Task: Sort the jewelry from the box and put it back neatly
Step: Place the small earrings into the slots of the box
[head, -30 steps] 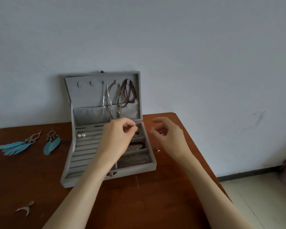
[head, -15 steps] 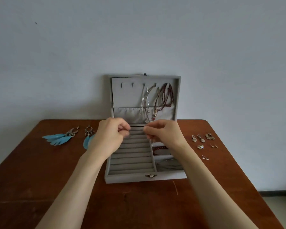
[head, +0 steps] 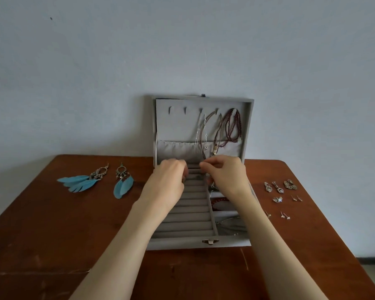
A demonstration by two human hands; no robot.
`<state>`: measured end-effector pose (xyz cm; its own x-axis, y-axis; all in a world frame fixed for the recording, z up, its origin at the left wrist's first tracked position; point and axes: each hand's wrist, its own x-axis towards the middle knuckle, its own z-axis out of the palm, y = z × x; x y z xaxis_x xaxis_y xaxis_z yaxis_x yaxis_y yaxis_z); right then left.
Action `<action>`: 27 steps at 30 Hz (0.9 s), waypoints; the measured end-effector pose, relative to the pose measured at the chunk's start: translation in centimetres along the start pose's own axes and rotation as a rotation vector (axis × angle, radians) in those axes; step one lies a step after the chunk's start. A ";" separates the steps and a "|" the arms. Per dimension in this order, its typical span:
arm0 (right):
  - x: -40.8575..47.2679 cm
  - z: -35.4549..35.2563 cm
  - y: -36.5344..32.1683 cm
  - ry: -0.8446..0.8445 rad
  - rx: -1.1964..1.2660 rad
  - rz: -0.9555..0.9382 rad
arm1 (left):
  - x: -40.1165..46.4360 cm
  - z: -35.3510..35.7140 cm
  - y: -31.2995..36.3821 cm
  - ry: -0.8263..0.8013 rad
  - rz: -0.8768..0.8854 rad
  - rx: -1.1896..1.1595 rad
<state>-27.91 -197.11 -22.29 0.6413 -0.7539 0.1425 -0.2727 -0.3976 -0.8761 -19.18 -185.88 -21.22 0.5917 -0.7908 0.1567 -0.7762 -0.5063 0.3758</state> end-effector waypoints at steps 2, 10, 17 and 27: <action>0.0 0.3 0.1 -0.025 -0.110 -0.065 | 0.0 0.0 -0.1 0.071 0.003 -0.020; 0.0 0.2 -0.3 -0.106 -0.351 -0.208 | 0.1 0.5 -0.4 0.059 -0.023 -0.206; 0.7 -1.3 1.0 -0.097 -0.293 -0.094 | -0.2 0.0 0.1 -0.051 -0.077 -0.619; 0.1 -0.3 -0.2 -0.198 -0.171 -0.115 | 0.0 -0.7 -0.6 0.025 -0.100 -0.554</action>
<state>-28.03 -197.27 -21.95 0.7977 -0.5890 0.1291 -0.2963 -0.5693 -0.7669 -18.51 -185.33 -20.77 0.6667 -0.7365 0.1146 -0.4897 -0.3169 0.8123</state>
